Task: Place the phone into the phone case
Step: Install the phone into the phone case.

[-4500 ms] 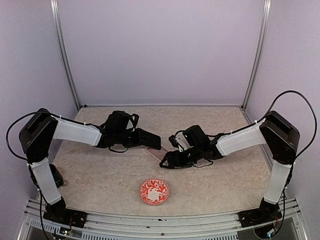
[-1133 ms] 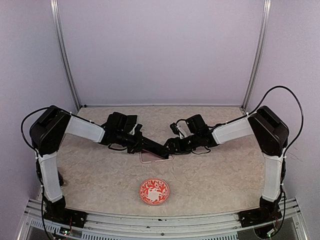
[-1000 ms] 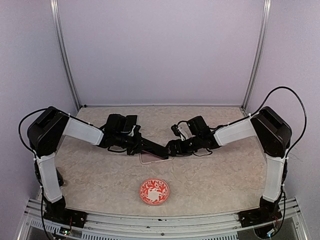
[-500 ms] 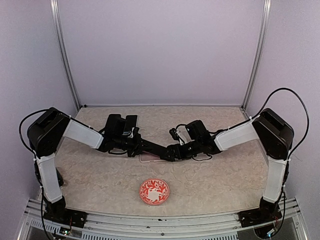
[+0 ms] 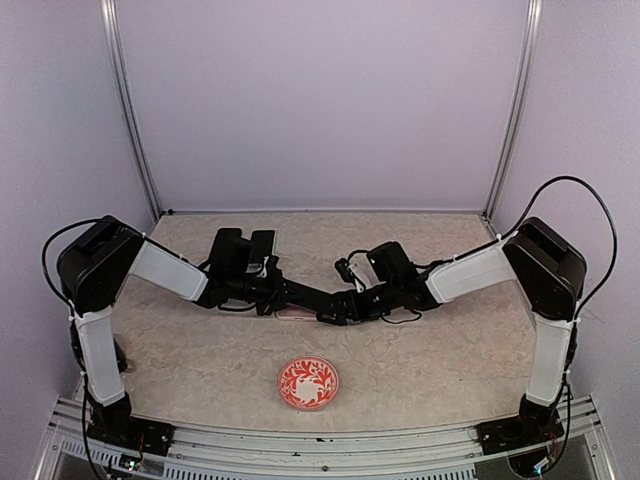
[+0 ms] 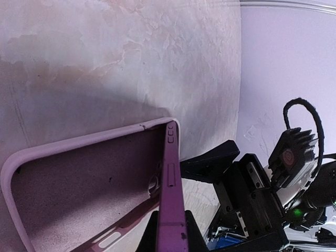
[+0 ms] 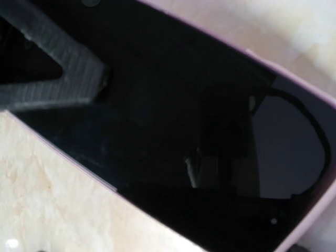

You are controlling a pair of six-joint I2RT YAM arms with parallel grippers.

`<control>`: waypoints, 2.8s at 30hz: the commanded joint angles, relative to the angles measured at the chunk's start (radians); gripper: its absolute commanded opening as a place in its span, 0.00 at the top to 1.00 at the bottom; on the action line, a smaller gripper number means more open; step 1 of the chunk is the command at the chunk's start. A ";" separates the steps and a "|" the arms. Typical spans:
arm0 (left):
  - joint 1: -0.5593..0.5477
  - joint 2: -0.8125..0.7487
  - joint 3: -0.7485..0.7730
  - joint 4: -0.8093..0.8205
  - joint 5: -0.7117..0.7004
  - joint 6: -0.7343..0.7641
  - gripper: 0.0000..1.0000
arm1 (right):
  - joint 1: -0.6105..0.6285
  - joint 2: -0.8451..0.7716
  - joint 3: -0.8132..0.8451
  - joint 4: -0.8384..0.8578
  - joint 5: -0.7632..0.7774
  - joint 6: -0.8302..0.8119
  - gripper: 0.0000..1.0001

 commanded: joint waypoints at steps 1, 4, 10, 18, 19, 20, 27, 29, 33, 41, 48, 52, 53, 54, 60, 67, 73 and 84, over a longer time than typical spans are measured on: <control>-0.038 0.068 0.028 0.019 0.062 0.046 1.00 | 0.029 0.047 0.038 -0.035 -0.025 -0.022 0.02; -0.039 0.095 0.029 0.025 0.085 0.061 1.00 | 0.020 0.062 0.058 -0.048 -0.017 -0.032 0.02; -0.042 0.123 0.038 0.024 0.122 0.085 1.00 | 0.007 0.093 0.103 -0.068 -0.017 -0.056 0.02; -0.039 0.146 0.044 0.011 0.148 0.096 1.00 | 0.004 0.130 0.153 -0.101 0.030 -0.075 0.01; -0.035 0.148 0.044 0.003 0.147 0.101 1.00 | 0.000 0.129 0.153 -0.105 0.047 -0.076 0.01; -0.032 0.147 0.041 -0.001 0.146 0.105 1.00 | -0.005 0.128 0.152 -0.102 0.050 -0.074 0.01; -0.009 0.126 0.017 -0.007 0.130 0.108 1.00 | -0.021 0.121 0.146 -0.099 0.089 -0.072 0.01; -0.005 0.116 0.016 -0.006 0.128 0.109 1.00 | -0.022 0.121 0.148 -0.097 0.096 -0.073 0.00; -0.008 0.114 0.023 -0.008 0.136 0.108 1.00 | -0.023 0.139 0.165 -0.092 0.089 -0.079 0.01; -0.008 0.139 0.025 0.002 0.154 0.107 1.00 | -0.013 0.167 0.206 -0.072 0.006 -0.094 0.01; -0.005 0.153 -0.054 0.192 0.142 0.006 1.00 | -0.002 0.141 0.160 -0.047 -0.044 -0.079 0.01; 0.017 0.142 -0.119 0.347 0.157 -0.059 1.00 | -0.017 0.116 0.118 -0.035 -0.057 -0.056 0.01; 0.022 0.133 -0.128 0.369 0.158 -0.063 1.00 | -0.027 0.107 0.103 -0.027 -0.067 -0.048 0.00; 0.026 0.126 -0.136 0.380 0.158 -0.064 1.00 | -0.035 0.098 0.091 -0.019 -0.075 -0.040 0.00; 0.041 0.087 -0.170 0.469 0.168 -0.083 1.00 | -0.050 0.056 0.074 -0.034 -0.079 -0.038 0.01; 0.043 0.063 -0.197 0.557 0.177 -0.106 1.00 | -0.050 0.058 0.069 -0.042 -0.100 -0.019 0.01; 0.046 0.044 -0.214 0.606 0.179 -0.114 1.00 | -0.050 0.050 0.055 -0.033 -0.112 -0.002 0.01; 0.049 0.019 -0.224 0.663 0.178 -0.120 1.00 | -0.051 0.039 0.044 0.004 -0.151 0.033 0.02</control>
